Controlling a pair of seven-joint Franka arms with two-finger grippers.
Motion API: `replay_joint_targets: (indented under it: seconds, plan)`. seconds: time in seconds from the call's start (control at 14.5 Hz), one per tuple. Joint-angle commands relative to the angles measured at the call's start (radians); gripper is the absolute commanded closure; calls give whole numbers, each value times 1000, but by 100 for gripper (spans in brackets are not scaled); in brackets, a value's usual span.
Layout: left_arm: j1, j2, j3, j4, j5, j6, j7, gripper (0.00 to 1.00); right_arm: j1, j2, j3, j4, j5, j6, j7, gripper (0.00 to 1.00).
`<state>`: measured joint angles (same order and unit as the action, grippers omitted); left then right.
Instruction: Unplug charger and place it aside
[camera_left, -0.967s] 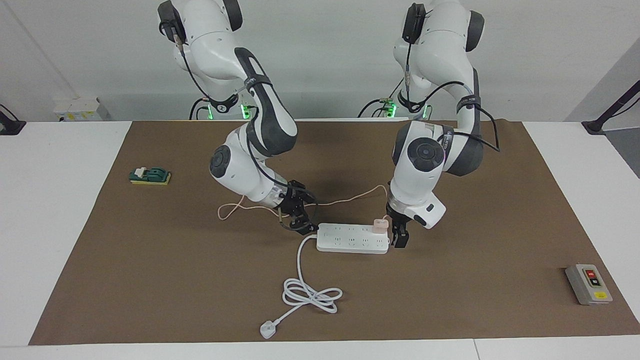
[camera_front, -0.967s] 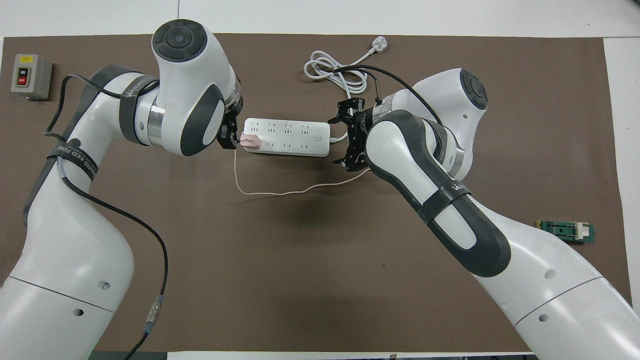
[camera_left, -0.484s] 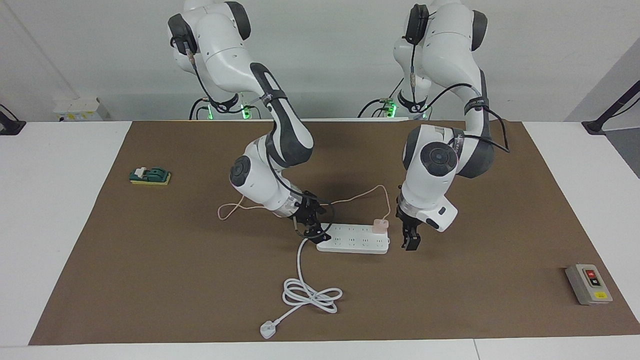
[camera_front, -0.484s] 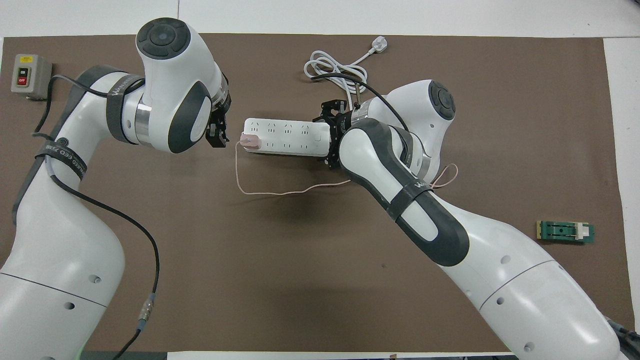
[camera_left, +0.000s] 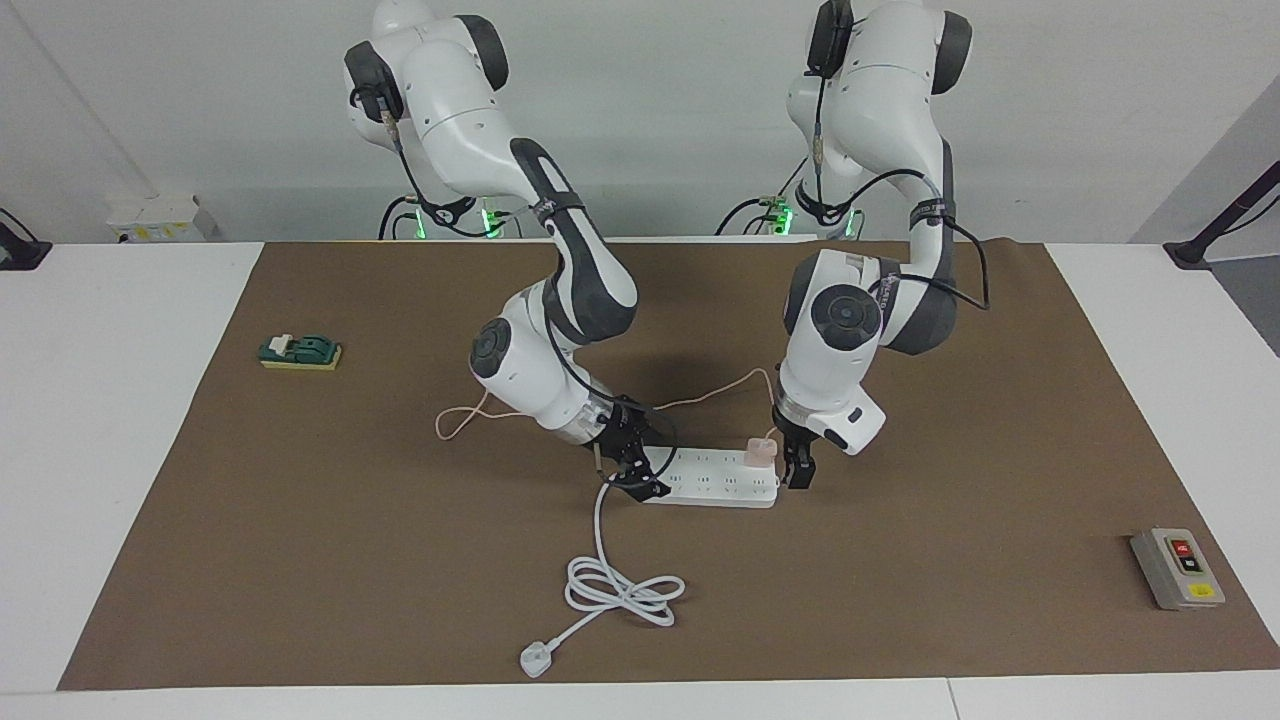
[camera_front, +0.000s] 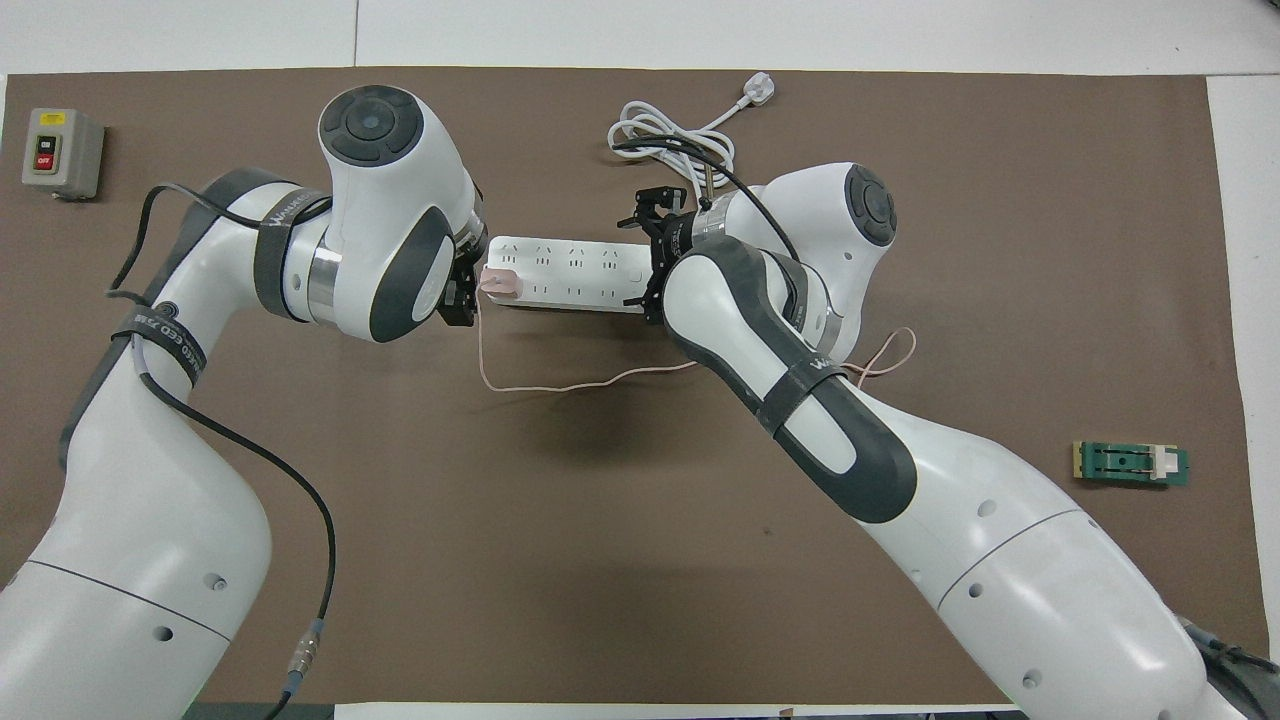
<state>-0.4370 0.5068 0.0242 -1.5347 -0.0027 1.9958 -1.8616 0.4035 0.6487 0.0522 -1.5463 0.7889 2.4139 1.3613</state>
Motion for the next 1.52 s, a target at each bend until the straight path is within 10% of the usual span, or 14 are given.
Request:
replay_joint_targets:
  seconds: [0.0, 1.45]
  plan:
    - [-26, -50, 11, -84, -8, 43, -22, 0, 12, 35, -2, 23, 29, 19, -19, 0]
    - [-42, -60, 3, -165, -14, 187, -40, 8, 28, 65, -2, 0, 55, 96, -39, 0]
